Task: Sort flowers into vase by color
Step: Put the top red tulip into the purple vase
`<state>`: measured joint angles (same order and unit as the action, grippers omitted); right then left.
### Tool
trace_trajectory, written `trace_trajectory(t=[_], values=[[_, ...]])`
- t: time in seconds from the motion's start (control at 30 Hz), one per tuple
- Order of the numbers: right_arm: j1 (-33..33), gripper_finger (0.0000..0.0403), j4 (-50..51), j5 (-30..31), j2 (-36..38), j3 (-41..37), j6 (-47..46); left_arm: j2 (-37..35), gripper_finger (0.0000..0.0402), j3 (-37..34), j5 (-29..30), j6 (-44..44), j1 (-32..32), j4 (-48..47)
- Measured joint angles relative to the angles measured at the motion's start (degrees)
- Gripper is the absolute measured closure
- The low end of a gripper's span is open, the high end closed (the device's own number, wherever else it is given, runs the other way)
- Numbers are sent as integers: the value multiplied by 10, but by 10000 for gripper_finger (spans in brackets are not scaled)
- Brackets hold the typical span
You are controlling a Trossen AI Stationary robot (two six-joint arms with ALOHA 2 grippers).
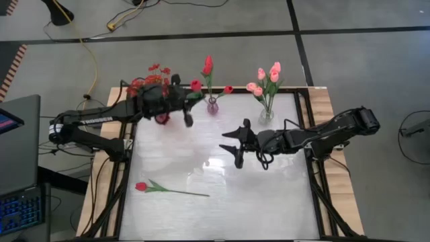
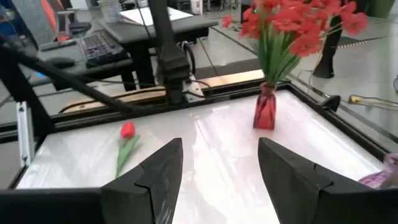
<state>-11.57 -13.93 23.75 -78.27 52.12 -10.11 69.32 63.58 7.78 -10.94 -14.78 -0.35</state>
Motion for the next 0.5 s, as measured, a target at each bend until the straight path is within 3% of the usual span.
trace_trajectory(t=[0.23, 0.5], values=[[-20, 170, 5, 5, -12, 0, -10, 59, 399, 32, -70, 26, -86, -13], [-30, 170, 17, 8, -16, 0, -2, 95, 399, 36, -110, 52, -127, 6]])
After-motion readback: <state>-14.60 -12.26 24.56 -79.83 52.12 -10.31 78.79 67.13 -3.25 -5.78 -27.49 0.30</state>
